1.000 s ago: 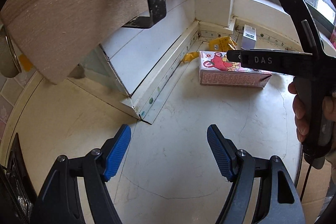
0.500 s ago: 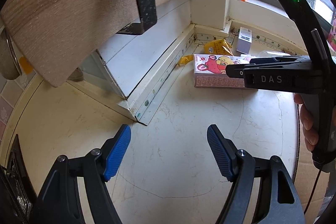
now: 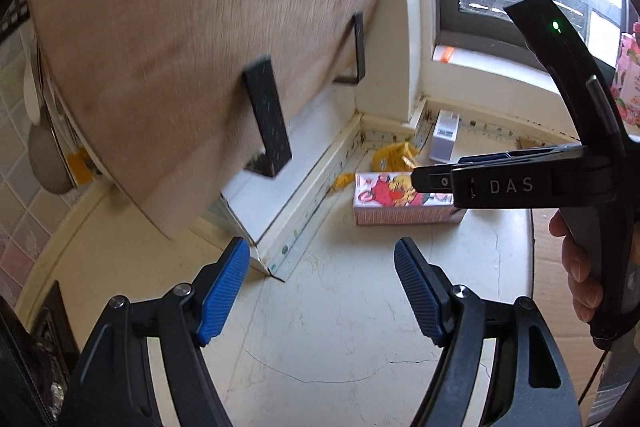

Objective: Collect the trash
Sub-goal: 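Close the right tool on the red-and-white B.Duck drink carton and lift it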

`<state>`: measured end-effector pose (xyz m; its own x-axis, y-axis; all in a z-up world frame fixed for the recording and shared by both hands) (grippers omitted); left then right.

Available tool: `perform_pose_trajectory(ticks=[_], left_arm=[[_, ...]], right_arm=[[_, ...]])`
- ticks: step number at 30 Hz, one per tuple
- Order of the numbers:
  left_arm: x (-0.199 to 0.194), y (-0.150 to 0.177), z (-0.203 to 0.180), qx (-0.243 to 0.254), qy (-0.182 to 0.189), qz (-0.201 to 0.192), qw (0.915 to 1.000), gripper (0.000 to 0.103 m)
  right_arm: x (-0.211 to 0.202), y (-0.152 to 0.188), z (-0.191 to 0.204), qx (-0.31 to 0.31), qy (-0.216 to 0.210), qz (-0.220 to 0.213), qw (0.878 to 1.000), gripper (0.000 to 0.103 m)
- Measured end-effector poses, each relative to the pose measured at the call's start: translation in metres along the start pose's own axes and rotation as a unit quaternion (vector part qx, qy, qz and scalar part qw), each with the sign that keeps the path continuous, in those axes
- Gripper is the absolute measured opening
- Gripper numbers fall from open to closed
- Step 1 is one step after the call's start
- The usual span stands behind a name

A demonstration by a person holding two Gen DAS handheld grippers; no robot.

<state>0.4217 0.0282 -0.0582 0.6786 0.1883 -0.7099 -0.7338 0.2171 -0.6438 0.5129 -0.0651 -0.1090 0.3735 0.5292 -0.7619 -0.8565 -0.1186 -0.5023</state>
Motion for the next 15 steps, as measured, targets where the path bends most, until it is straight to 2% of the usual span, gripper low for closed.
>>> perform_pose_trajectory(ticks=[4, 8, 12, 15], left_arm=[[-0.018, -0.021, -0.003, 0.01, -0.014, -0.024, 0.9996, 0.073], [-0.015, -0.032, -0.002, 0.009, -0.047, -0.028, 0.9985, 0.071], [0.001, -0.034, -0.001, -0.013, -0.052, -0.007, 0.9985, 0.051], [0.016, -0.029, 0.0, -0.031, -0.058, 0.009, 0.9978, 0.045]], right_arm=[[-0.029, -0.017, 0.015, -0.004, -0.019, -0.019, 1.0, 0.06], [-0.028, -0.03, 0.012, -0.033, 0.009, -0.027, 0.999, 0.063], [-0.001, -0.032, -0.004, -0.08, 0.045, -0.021, 0.996, 0.063], [0.024, -0.03, -0.018, -0.095, 0.049, 0.001, 0.994, 0.063]])
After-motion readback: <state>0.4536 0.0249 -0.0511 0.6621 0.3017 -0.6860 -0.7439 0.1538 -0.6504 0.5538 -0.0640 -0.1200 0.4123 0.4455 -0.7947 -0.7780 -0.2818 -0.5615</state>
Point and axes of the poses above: each gripper's, at about its wrist camera, not at the fingertips, and x roughly the way its jaws point, z to its left, y to its underside, the point moved 7 cm from there along x, roughly the way its jaws point, and after that the axes turned 11 degrees about x, right-handed, at the moved point
